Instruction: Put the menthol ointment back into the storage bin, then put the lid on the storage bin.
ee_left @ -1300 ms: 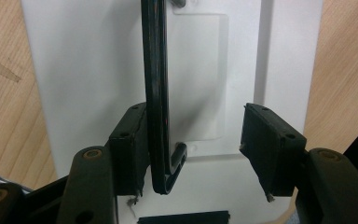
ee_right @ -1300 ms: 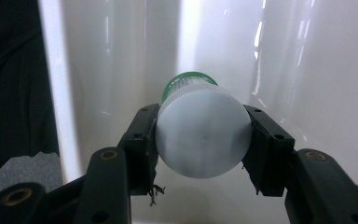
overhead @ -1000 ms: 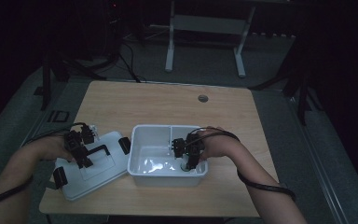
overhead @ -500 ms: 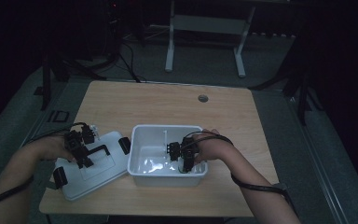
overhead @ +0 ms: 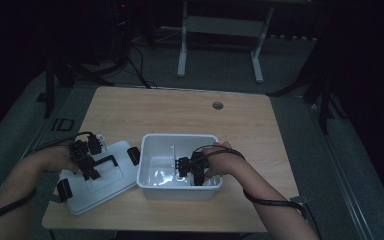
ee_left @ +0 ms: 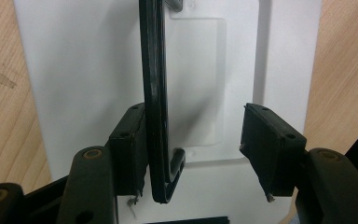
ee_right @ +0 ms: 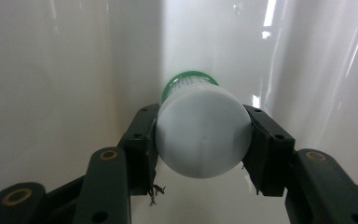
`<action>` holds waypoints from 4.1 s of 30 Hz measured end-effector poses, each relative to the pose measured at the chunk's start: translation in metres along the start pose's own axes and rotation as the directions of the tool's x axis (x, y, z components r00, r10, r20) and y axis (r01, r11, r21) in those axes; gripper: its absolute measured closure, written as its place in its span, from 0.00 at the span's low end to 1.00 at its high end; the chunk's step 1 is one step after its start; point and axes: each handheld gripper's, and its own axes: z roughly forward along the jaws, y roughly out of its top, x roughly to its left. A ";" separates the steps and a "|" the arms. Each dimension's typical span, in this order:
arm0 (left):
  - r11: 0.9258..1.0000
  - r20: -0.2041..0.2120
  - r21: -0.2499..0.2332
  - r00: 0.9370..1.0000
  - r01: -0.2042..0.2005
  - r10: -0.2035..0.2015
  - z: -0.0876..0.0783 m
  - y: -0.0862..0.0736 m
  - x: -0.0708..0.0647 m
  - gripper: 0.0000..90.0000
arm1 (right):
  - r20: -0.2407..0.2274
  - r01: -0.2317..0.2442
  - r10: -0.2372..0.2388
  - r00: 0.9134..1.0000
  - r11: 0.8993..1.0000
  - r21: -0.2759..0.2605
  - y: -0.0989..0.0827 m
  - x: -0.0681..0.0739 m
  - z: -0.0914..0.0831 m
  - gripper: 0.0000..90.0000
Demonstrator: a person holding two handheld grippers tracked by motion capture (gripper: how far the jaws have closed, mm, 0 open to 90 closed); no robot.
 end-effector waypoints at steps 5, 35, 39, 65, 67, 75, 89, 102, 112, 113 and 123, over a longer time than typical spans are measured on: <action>1.000 0.000 0.000 1.000 0.000 0.000 0.000 0.000 0.000 0.48 | 0.001 0.000 0.000 1.000 1.000 0.001 -0.001 0.000 0.001 0.55; 1.000 -0.006 -0.005 1.000 0.004 -0.004 -0.005 0.004 0.000 0.54 | 0.039 -0.037 0.045 0.998 0.980 -0.197 -0.045 -0.006 -0.093 0.22; 1.000 -0.011 -0.008 1.000 0.015 -0.015 -0.005 0.004 0.001 0.54 | 0.058 -0.053 0.066 0.996 0.976 -0.210 -0.061 -0.006 -0.102 0.21; 0.999 0.017 0.036 1.000 0.011 -0.012 -0.010 -0.003 0.000 0.69 | 0.022 -0.217 0.223 0.975 0.965 -0.150 -0.158 -0.002 -0.043 0.21; 0.999 0.024 0.046 1.000 0.008 -0.009 -0.011 -0.004 0.000 0.70 | 0.010 -0.229 0.233 0.972 0.962 -0.151 -0.164 -0.001 -0.035 0.21; 0.998 0.001 0.065 1.000 0.003 -0.003 -0.011 -0.002 0.001 0.71 | 0.015 -0.263 0.267 0.964 0.956 -0.133 -0.178 0.006 -0.011 0.21; 0.995 -0.015 0.099 1.000 -0.004 0.005 -0.003 0.008 0.013 0.83 | -0.018 -0.284 0.285 0.958 0.949 -0.135 -0.185 0.007 -0.002 0.21; 0.995 0.014 0.104 1.000 0.005 -0.007 -0.004 0.012 0.013 0.93 | -0.028 -0.303 0.302 0.953 0.945 -0.126 -0.192 0.008 0.008 0.21; 0.998 -0.003 0.066 1.000 -0.003 0.003 -0.035 0.005 0.006 0.93 | -0.024 -0.305 0.305 0.952 0.942 -0.138 -0.195 0.010 0.005 0.21; 0.998 -0.015 0.066 1.000 -0.003 0.004 -0.040 0.004 0.004 0.93 | -0.022 -0.306 0.306 0.952 0.942 -0.140 -0.195 0.010 0.005 0.21; 0.997 -0.088 0.071 0.996 0.017 -0.011 -0.095 -0.014 -0.006 0.93 | -0.027 -0.316 0.316 0.949 0.938 -0.141 -0.198 0.012 0.002 0.21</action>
